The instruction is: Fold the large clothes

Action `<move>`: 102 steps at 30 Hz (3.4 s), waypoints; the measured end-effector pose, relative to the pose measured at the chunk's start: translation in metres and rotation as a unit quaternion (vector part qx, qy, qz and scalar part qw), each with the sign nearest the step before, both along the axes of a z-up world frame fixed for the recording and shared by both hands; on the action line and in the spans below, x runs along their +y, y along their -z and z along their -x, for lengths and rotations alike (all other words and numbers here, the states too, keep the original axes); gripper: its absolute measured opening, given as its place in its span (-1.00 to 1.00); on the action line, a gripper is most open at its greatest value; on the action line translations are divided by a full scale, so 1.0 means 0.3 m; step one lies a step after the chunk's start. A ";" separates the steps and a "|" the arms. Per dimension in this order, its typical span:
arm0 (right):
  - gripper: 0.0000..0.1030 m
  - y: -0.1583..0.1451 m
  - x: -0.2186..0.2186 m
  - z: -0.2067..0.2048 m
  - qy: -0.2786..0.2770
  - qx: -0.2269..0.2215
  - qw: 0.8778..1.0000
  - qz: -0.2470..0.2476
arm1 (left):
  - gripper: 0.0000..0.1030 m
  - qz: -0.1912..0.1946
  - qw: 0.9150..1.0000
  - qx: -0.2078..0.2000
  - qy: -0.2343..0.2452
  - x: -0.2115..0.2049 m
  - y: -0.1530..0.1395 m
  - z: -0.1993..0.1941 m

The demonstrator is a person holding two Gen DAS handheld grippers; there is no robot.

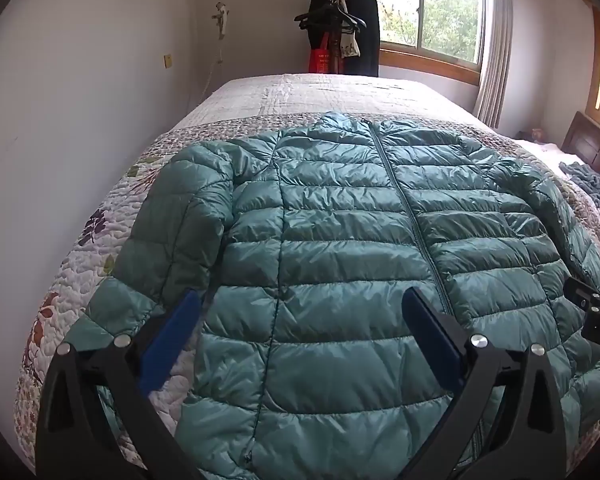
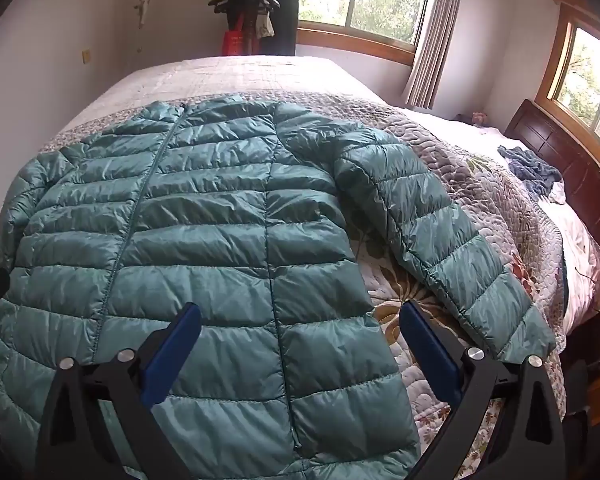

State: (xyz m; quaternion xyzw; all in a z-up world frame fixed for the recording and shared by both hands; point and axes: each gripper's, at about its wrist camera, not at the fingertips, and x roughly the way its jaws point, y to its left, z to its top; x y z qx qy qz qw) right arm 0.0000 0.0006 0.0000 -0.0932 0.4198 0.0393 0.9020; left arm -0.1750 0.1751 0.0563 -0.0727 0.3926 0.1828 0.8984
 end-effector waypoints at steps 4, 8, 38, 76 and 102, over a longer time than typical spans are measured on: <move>0.93 0.001 0.004 -0.001 0.001 0.001 1.000 -0.002 | 0.94 0.000 1.000 0.001 0.002 -0.001 0.001 0.002; 0.93 -0.001 -0.005 -0.003 0.002 0.002 1.000 -0.009 | 0.94 -0.006 1.000 0.003 0.005 -0.009 0.011 -0.001; 0.93 0.026 -0.005 -0.016 -0.001 0.007 1.000 -0.016 | 0.94 -0.012 1.000 0.006 0.005 -0.010 0.015 -0.008; 0.93 0.031 -0.010 -0.028 0.002 0.008 1.000 -0.020 | 0.94 -0.012 1.000 0.009 0.007 -0.012 0.021 -0.010; 0.93 0.022 -0.188 -0.062 0.061 0.018 0.997 -0.049 | 0.94 0.012 0.999 0.023 0.034 -0.026 0.030 -0.069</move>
